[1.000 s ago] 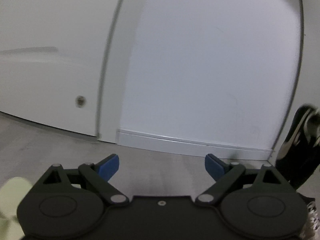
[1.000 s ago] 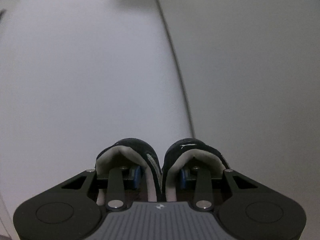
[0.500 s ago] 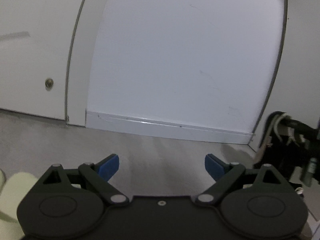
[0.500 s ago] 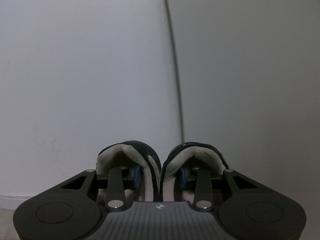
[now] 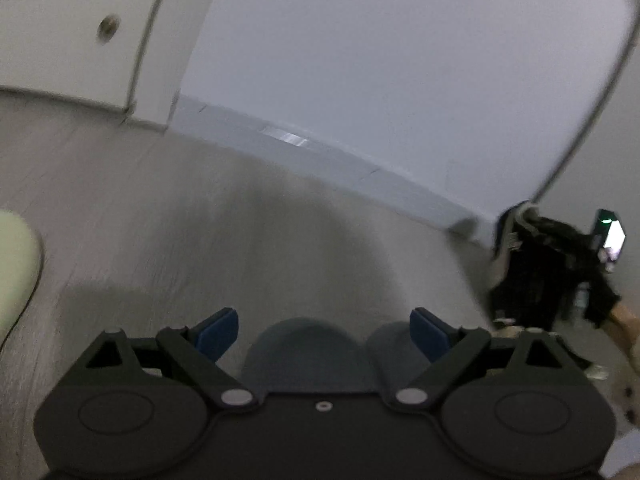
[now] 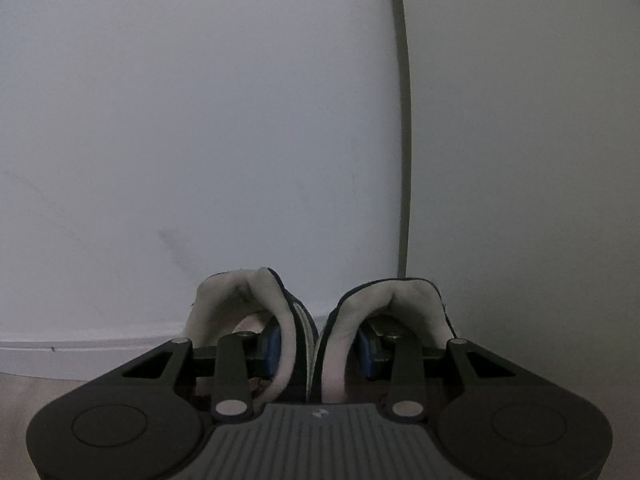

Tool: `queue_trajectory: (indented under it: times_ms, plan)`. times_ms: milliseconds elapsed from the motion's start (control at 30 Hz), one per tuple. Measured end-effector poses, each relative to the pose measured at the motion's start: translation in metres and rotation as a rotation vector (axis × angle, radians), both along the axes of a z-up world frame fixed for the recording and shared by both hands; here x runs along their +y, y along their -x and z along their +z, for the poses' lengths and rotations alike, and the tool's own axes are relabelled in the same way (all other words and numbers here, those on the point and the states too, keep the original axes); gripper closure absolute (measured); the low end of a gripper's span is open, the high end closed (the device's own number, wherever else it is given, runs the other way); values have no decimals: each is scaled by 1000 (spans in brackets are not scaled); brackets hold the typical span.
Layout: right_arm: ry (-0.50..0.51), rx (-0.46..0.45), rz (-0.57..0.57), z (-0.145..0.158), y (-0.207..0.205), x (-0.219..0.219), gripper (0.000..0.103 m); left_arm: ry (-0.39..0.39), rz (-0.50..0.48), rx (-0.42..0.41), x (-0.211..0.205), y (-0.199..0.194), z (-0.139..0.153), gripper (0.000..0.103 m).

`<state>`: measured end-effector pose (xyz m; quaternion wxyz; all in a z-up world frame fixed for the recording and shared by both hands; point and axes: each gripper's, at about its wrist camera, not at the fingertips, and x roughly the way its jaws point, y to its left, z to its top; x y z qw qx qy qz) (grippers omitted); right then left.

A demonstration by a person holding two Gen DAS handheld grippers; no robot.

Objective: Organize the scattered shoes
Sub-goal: 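Carry the black Puma sneakers with the right tool toward the wall corner, then lower the Puma sneakers into the wall corner and open the right tool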

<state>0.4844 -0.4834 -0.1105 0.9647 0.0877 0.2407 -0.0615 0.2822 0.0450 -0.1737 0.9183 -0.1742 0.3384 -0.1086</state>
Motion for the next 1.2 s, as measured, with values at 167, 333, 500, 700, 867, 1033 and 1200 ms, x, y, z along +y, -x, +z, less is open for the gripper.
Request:
queue_trajectory:
  times_ms: [167, 333, 500, 700, 867, 1033, 1200]
  plan:
    - [-36, 141, -16, -30, -43, -10, 65, 22, -30, 16, 0, 7, -1, 10]
    - [-46, 261, -27, -37, -74, -1, 64, 20, -42, 22, 0, 7, 0, 10]
    - [-57, 413, -44, -29, -115, 21, 61, 38, -60, 22, 1, 7, 0, 10]
    - [-71, 483, -52, 1, -120, 18, 52, 65, -66, 11, 3, 9, 3, 10]
    - [-46, 321, -42, 9, -39, 24, 13, 82, -87, -34, 3, 17, 13, 10]
    - [13, 332, -24, -18, 27, 25, 25, 115, -96, -60, 5, 24, 20, 10]
    - [161, 441, 2, -81, 69, 42, 47, 121, -104, -78, 4, 30, 27, 10]
